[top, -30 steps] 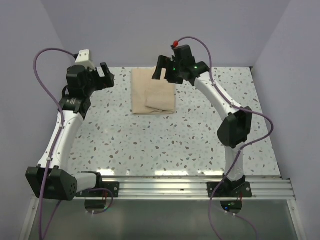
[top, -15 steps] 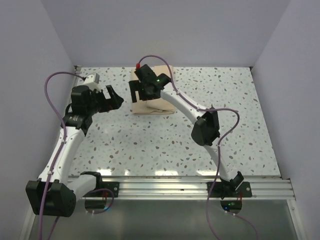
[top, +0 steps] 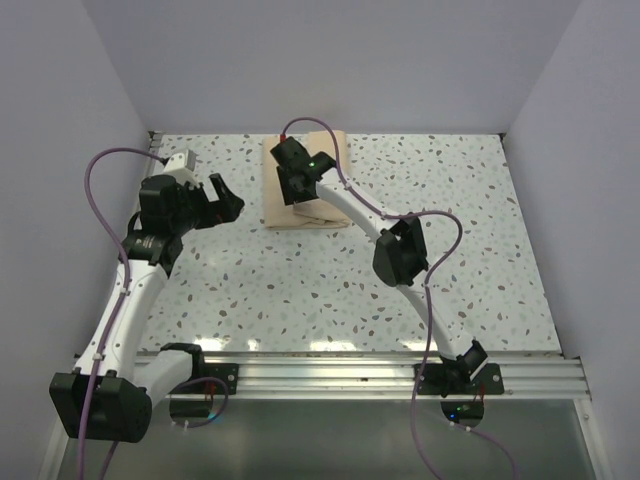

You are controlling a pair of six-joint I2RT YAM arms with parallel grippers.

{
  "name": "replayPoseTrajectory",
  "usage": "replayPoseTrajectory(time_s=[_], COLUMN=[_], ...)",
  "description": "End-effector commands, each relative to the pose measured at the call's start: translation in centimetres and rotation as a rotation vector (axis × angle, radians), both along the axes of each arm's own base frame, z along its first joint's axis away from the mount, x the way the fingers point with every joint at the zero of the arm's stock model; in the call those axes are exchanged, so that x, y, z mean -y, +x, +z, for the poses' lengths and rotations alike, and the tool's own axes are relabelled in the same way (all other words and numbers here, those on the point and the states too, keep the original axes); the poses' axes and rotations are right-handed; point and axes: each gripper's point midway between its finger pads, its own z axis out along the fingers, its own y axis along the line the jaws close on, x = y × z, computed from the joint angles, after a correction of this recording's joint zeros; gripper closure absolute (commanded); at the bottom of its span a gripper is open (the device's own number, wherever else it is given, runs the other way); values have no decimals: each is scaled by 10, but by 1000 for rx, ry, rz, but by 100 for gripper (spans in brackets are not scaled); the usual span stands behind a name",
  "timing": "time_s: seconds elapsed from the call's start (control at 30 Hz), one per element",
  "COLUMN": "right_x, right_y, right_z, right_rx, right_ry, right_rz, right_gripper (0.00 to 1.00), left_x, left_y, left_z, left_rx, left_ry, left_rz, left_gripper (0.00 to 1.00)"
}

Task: Open and lay out the surgical kit
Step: Open the surgical kit at the center of the board.

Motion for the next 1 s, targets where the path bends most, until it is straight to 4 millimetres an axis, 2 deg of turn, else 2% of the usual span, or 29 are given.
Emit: replayPoseTrajectory(time_s=[0.0,0.17,0.3,0.4,0.57,0.63,0.67,0.7,0.8,0.9,0.97], right_x=[-1,-5,-23,-24,-8,-3,-1,2,12,26,39], right_y=[10,4,-4,-11,-22,-24,-24,-25,-21,-6,3], right_z=[11,13,26,14,-21,-34,-39,-44,-47,-21,17], right_rx=[51,31,20,-10,-79,-107,-118,-135,-154,-100,-34], right_ry=[1,29,109,83,-7,-29,-35,-46,-36,-16,19], right_rz=[-12,-2,31,38,24,20,18,10,-20,-66,-104], right_gripper=[45,44,43,46,62,79,91,96,100,100,100], left_x=[-7,-6,-3,-3,-4,-5,-5,-5,-3,1,2], left_y=[-2,0,5,4,1,0,-1,-2,-2,-1,1], left_z=[-6,-9,-7,-7,-5,-5,-6,-5,-4,-2,-1], left_rx=[-13,-11,-2,-1,5,2,-1,-1,-5,-6,-8], left_ry=[27,28,16,13,17,19,19,19,11,7,8], left_rz=[18,14,3,2,7,11,13,13,3,-22,-31], left_gripper=[0,0,0,0,0,0,0,0,0,0,0])
